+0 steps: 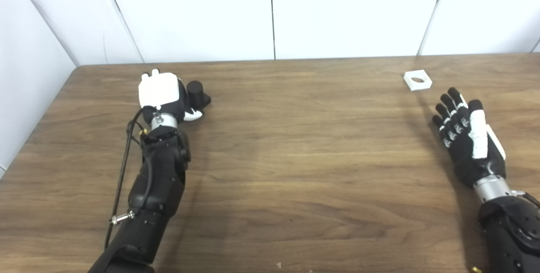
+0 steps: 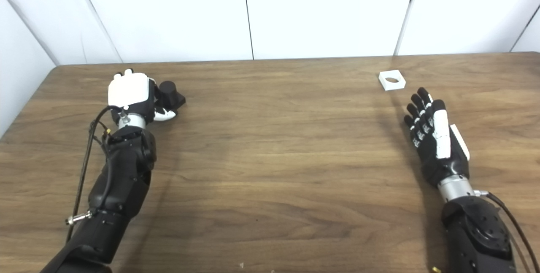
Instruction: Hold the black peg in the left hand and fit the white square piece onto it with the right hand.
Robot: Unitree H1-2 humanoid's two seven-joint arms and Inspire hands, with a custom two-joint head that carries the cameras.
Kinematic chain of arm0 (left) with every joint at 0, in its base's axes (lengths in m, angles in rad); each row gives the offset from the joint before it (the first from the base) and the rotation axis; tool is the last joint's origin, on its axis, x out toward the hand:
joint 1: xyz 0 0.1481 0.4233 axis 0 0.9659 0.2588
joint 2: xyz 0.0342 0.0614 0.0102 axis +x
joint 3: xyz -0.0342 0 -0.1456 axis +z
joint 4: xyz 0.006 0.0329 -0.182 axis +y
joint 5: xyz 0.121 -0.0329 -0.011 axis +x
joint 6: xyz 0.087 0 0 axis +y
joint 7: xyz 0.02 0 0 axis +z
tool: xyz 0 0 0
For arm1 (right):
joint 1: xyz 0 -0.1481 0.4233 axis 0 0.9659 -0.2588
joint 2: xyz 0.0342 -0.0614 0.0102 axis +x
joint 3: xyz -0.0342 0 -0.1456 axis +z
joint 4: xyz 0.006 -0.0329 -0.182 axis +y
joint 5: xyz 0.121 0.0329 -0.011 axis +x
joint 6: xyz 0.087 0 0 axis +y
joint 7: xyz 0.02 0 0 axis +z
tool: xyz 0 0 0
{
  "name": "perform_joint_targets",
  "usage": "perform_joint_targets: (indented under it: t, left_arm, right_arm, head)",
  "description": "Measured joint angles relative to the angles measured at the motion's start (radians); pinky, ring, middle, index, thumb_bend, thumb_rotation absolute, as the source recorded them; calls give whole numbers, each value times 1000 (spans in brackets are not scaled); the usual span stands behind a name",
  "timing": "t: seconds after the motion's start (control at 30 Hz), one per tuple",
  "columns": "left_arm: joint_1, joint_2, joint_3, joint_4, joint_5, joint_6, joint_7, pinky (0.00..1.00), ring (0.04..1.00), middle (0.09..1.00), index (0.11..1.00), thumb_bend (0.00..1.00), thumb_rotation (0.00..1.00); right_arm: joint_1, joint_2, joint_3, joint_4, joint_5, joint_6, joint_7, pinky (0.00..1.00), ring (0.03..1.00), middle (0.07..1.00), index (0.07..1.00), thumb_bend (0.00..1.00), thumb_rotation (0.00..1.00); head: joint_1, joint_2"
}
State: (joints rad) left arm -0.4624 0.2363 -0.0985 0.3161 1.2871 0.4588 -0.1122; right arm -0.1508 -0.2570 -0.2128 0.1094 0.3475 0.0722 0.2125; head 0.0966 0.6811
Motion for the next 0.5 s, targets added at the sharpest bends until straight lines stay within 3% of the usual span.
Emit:
perform_joint_targets:
  t: [0.13,0.23,0.3,0.5]
  left_arm:
    - [3,0,2,-6,-20,0,6,1000,1000,900,550,803,208]
    - [3,0,2,-10,-39,0,20,1000,1000,901,501,583,102]
    - [4,0,3,-18,-56,0,27,1000,1000,907,491,535,80]
    - [25,2,0,-68,-140,0,26,1000,1000,891,489,522,69]
  right_arm:
    - [0,-1,0,0,0,2,0,1000,1000,1000,1000,575,969]
    - [0,-1,0,0,3,3,1,1000,1000,1000,1000,567,971]
    - [0,-2,0,0,7,4,3,1000,1000,1000,1000,556,976]
    - [0,-8,3,0,12,8,12,1000,1000,1000,1000,546,1000]
  head:
    - [-3,0]
    - [-5,0]
    - [-6,0]
    - [-14,3]
